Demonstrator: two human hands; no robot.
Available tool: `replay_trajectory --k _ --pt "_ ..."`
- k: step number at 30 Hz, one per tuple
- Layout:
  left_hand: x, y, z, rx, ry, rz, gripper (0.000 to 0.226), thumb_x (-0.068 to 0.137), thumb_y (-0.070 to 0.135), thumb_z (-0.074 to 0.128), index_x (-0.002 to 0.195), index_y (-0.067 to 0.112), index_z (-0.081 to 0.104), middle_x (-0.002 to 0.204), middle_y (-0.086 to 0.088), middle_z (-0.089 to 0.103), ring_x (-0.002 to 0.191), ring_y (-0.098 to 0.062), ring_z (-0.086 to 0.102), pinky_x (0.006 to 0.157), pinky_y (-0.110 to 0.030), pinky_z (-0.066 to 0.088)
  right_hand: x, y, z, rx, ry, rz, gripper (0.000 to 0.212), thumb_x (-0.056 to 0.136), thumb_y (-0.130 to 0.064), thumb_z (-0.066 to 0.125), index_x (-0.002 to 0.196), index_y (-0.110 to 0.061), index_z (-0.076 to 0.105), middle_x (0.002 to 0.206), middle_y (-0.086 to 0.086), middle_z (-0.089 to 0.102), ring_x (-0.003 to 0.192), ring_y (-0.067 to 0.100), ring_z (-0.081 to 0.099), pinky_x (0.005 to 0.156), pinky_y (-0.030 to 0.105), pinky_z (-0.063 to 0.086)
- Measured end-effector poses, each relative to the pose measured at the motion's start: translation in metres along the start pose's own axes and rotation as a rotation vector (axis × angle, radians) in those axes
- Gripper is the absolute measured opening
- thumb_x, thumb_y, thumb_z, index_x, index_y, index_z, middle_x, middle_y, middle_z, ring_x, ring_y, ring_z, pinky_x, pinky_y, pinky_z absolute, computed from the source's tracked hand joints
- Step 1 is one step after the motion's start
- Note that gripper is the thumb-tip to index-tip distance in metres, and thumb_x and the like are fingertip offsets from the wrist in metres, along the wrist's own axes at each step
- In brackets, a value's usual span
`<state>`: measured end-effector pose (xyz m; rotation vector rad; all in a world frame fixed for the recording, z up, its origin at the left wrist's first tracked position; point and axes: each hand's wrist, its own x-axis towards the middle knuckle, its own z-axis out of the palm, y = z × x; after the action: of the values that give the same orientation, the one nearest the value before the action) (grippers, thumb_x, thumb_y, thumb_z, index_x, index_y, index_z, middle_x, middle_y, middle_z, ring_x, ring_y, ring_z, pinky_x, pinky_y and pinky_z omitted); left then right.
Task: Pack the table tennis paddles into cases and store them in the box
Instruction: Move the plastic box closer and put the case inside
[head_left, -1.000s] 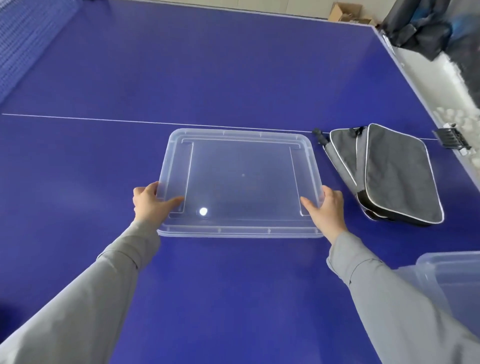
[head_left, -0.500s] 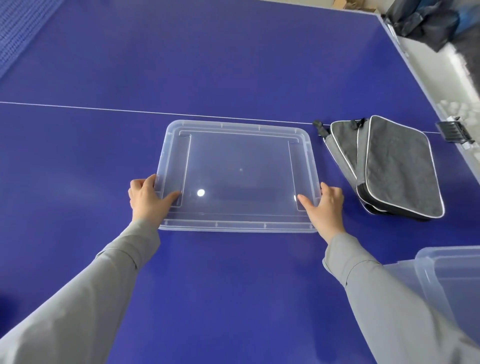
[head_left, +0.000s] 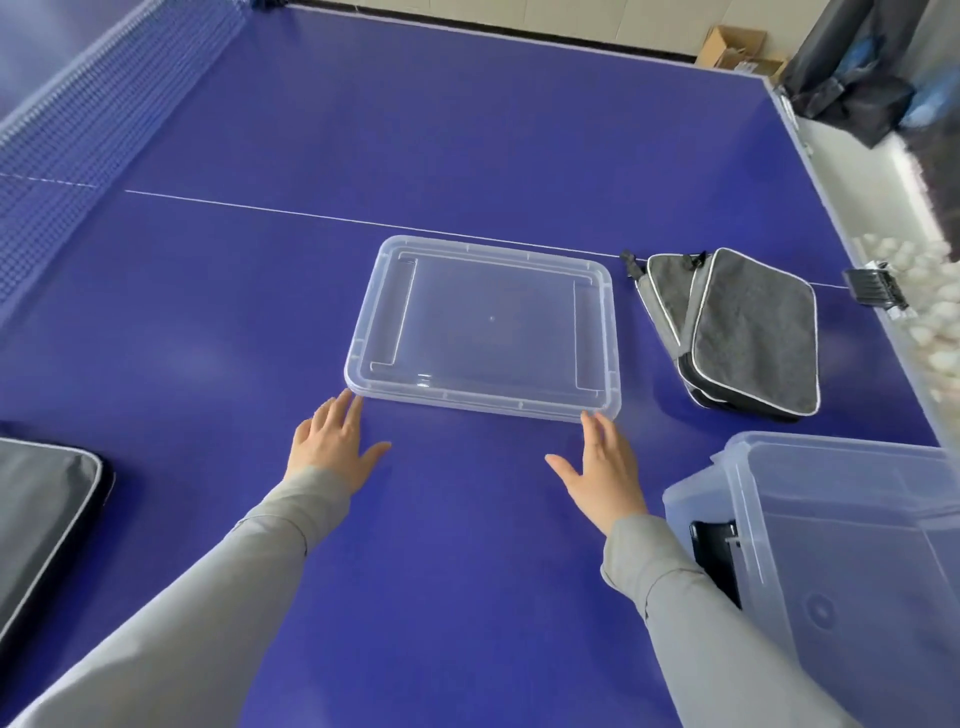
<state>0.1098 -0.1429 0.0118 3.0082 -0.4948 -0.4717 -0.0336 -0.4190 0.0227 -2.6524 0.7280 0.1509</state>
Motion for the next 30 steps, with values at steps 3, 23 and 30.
replay_trajectory --k 3,23,30 --pt "-0.052 0.0 0.002 0.103 -0.068 -0.01 0.078 0.092 0.061 0.032 0.151 0.019 0.003 0.16 0.004 0.0 0.146 -0.015 0.004 0.118 -0.032 0.011 -0.035 -0.007 0.005 -0.085 -0.082 -0.049 0.074 0.092 -0.051 0.047 0.148 -0.013 0.019 0.155 0.009 0.019 0.142 0.025 0.02 0.113 0.037 0.025" --pt "-0.237 -0.183 0.0 0.048 0.112 -0.339 0.078 0.09 0.065 0.029 0.151 0.025 0.002 0.16 0.006 -0.001 0.147 -0.014 -0.001 0.119 -0.035 0.004 -0.138 -0.117 0.047 -0.213 -0.304 -0.212 0.084 0.089 -0.061 0.043 0.151 -0.018 0.006 0.159 0.005 0.011 0.146 0.022 0.013 0.114 0.035 0.025" --pt "-0.215 -0.319 -0.014 -0.107 0.157 -0.408 0.079 0.087 0.066 0.034 0.151 0.027 0.009 0.159 0.005 0.01 0.147 -0.015 0.006 0.117 -0.036 0.01 -0.162 -0.239 0.103 -0.107 -0.284 -0.134 0.084 0.089 -0.059 0.046 0.151 -0.016 0.009 0.158 0.003 0.014 0.145 0.02 0.014 0.113 0.036 0.024"
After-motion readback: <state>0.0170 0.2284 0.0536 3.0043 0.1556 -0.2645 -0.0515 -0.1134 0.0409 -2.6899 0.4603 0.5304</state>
